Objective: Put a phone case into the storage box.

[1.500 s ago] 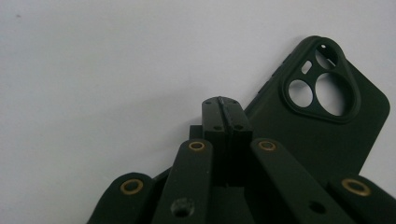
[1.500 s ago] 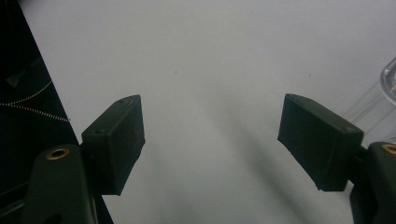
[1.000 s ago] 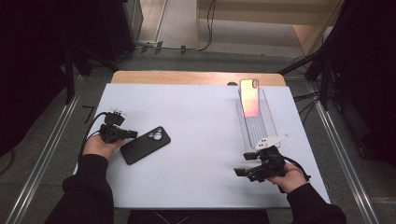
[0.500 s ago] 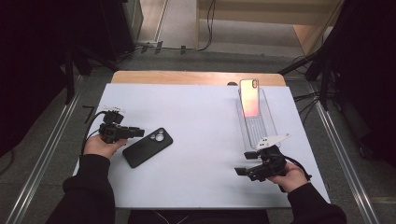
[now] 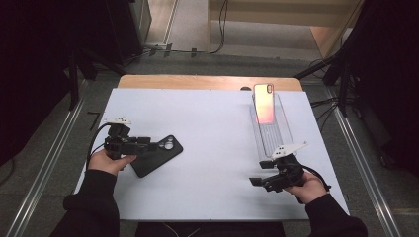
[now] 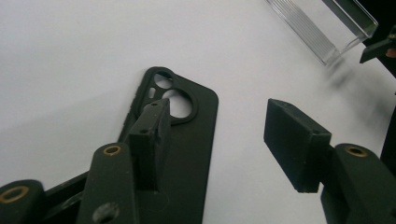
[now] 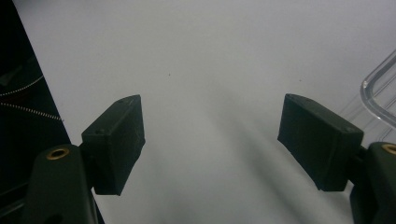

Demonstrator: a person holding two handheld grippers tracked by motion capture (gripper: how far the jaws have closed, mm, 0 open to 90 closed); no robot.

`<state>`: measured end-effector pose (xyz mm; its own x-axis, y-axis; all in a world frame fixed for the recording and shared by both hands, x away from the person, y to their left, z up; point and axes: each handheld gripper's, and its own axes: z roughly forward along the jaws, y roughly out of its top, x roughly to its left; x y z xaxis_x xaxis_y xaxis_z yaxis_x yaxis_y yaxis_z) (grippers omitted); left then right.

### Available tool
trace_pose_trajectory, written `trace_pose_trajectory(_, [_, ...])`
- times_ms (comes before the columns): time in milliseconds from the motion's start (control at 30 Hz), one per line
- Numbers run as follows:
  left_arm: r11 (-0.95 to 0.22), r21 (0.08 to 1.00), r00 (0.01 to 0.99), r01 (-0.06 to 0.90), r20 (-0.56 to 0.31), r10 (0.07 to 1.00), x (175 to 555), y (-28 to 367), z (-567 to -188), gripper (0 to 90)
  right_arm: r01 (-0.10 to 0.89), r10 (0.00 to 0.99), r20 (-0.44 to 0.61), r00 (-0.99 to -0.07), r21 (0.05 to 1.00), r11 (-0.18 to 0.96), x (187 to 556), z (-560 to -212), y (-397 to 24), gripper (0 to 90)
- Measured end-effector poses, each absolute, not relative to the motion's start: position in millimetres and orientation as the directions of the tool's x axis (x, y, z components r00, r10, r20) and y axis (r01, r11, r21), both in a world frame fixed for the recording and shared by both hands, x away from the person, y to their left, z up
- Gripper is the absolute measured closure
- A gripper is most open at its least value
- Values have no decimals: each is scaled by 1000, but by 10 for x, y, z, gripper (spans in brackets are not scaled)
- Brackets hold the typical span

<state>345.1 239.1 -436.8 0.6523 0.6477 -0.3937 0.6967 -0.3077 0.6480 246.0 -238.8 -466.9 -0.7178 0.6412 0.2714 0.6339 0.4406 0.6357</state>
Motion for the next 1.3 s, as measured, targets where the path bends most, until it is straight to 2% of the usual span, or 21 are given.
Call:
trace_pose_trajectory(500, [-347, 673, 711, 653, -387, 587, 3093, 2231, -4399, 372, 633, 643, 262, -719, 628, 452, 2466, -4683, -2408, 211])
trace_pose_trajectory(567, [-364, 675, 726, 642, -381, 573, 3033, 2192, -4416, 336, 635, 644, 262, -718, 627, 452, 2467, -4686, -2411, 211])
trace_pose_trajectory(833, [-395, 686, 762, 611, -375, 528, 2841, 2103, -4472, 336, 630, 637, 263, -725, 627, 458, 2469, -4694, -2407, 211])
trace_pose_trajectory(1100, [-380, 698, 762, 608, -376, 527, 2801, 2142, -4475, 310, 624, 631, 260, -731, 629, 463, 2464, -4692, -2413, 210])
trace_pose_trajectory(1300, [-371, 729, 781, 575, -355, 513, 2912, 2184, -4421, 279, 626, 633, 261, -729, 629, 461, 2462, -4688, -2410, 211])
